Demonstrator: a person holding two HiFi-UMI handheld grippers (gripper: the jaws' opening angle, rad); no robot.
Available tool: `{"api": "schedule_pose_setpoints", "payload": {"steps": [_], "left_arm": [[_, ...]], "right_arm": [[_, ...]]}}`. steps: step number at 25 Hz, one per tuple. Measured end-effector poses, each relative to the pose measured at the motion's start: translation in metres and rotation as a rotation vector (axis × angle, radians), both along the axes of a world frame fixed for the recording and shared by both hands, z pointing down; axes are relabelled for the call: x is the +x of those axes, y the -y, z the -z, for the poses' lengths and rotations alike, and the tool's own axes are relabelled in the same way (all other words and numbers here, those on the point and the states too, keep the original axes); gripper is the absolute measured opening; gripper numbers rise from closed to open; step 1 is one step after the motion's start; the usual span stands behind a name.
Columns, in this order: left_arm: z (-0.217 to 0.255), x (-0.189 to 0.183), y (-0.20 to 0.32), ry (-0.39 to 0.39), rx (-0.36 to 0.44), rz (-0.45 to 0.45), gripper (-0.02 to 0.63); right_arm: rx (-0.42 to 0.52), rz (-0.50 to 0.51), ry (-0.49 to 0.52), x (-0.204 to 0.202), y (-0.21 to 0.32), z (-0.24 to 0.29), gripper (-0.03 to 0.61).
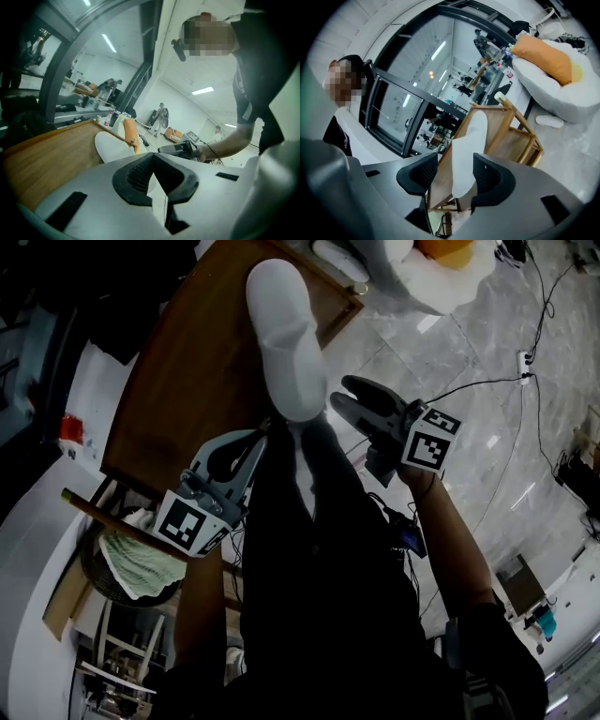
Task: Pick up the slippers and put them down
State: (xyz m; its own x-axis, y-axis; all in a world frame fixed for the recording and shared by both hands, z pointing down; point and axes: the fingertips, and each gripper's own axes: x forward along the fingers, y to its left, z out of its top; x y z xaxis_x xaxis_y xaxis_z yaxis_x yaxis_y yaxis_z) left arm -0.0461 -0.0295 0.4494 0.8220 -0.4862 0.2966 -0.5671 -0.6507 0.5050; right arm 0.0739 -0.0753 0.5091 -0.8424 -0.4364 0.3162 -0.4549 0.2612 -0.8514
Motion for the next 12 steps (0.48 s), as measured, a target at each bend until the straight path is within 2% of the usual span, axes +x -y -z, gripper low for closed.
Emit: {"api": "schedule_pose_setpoints", "payload": {"steps": [3, 8, 12], "left_arm": [[-0.014, 0.002, -0.002, -0.014, -0.009, -0.001, 0.011], [-0.028, 0.008, -0.004, -0.023, -0.029, -0.016, 0.011], [-0.033, 0.017, -0.009, -0.010, 0.015, -0.068, 0.011]], "right_arm": [[-0.085, -0.010, 0.019, -0.004, -0.007, -0.028, 0.229], [-0.254, 0.016, 0.164, -0.023, -0.025, -0.057, 0.250], [-0.287, 0.044, 0.251, -0.037, -0.030, -0.060, 0.252]]}}
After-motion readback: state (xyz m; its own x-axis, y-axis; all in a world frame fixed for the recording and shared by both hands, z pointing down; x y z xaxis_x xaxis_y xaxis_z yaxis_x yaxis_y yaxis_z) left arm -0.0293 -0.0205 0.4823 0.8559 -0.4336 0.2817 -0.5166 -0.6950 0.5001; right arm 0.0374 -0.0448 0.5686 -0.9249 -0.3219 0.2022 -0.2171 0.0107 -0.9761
